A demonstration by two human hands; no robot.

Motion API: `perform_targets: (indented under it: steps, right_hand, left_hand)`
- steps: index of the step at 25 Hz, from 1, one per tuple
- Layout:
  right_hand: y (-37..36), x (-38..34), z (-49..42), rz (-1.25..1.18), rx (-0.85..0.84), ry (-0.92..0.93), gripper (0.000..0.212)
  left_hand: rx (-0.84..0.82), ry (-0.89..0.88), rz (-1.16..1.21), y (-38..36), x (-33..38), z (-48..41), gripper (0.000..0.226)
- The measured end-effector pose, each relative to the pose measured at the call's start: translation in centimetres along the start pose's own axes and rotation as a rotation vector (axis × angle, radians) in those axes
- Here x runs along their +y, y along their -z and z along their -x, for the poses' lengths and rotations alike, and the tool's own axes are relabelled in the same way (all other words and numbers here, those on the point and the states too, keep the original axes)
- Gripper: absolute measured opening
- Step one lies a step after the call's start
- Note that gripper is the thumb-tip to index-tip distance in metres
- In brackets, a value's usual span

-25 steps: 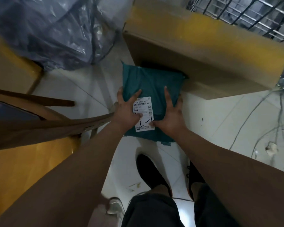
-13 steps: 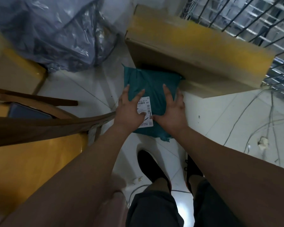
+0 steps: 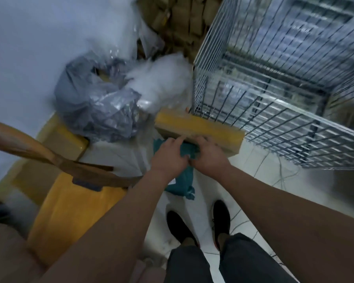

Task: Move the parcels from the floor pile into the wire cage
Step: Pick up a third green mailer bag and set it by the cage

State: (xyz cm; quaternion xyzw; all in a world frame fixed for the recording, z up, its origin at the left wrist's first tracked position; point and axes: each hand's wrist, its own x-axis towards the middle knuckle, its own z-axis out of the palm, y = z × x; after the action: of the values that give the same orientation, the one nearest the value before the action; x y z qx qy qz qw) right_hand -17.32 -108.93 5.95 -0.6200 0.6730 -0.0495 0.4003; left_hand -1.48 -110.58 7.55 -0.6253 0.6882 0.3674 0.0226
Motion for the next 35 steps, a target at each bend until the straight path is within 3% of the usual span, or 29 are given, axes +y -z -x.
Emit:
perform_targets:
  steps: [3,11,20,25,35]
  right_hand:
    - [6.0,-0.6,4.1,-0.005,0.042,-0.005,0.075]
    - [16.2,2.1,13.5,-0.038,0.17,-0.052,0.088]
    - [20.5,6.4,22.1,-0.165,0.469,-0.367,0.091]
    - [21.6,10.5,30.4,-0.251,0.654,-0.542,0.091]
    - [22.5,22.5,49.4,-0.42,0.84,-0.846,0.09]
  left_hand:
    - [0.017,-0.031,-0.022,2.4,6.6,3.5,0.054]
    - [-0.031,-0.16,-0.143,6.7,17.3,6.8,0.061]
    - [-0.107,-0.556,-0.363,6.5,26.1,6.7,0.06]
    - [-0.15,-0.772,-0.473,1.8,34.1,8.8,0.054]
    - [-0.351,-1.173,-0.58,-14.2,52.8,19.8,0.052]
